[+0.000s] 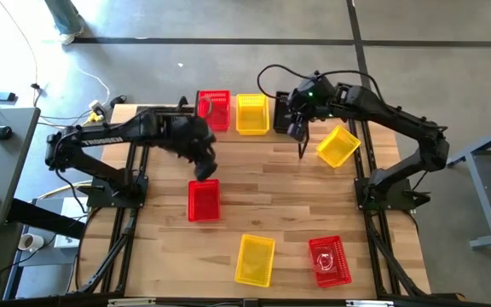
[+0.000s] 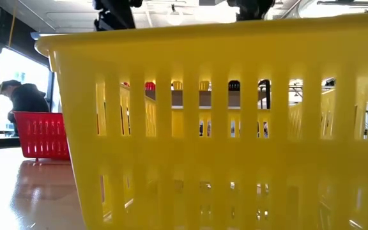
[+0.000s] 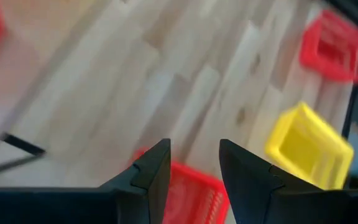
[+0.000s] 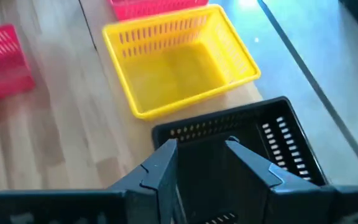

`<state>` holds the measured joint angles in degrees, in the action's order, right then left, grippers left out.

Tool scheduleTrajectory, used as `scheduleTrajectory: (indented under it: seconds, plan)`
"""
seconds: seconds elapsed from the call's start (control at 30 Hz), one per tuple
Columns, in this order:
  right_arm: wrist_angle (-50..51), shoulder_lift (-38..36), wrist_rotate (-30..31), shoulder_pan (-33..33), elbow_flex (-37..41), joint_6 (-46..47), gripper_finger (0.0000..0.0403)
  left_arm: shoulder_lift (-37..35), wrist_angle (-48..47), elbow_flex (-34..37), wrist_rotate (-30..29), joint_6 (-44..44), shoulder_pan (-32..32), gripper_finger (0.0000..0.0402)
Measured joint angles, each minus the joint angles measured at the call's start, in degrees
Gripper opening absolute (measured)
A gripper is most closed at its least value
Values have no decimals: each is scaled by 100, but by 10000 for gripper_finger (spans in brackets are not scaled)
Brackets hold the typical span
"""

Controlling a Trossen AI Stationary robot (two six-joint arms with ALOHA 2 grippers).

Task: Stack baskets on shelf by color
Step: Stack the top red bin on top of the other red bin on the shelf

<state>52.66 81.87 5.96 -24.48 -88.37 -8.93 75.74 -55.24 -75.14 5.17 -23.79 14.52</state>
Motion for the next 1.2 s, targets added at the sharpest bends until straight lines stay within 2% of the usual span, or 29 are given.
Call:
scheduleTrajectory:
  seconds: [0.47,0.7,0.9,1.2]
  plan:
    - [182,0,-13,692,-247,1334,115,1,-20,785,-93,-245,-1802,129]
    - [178,0,-13,1112,-247,1962,115,1,530,1333,-174,-365,-2531,129]
    - [174,0,2,1579,-247,2397,115,74,892,1761,-652,-483,-2953,129]
    - [162,0,165,2188,-247,2710,115,249,1319,2186,-857,-688,-3195,129]
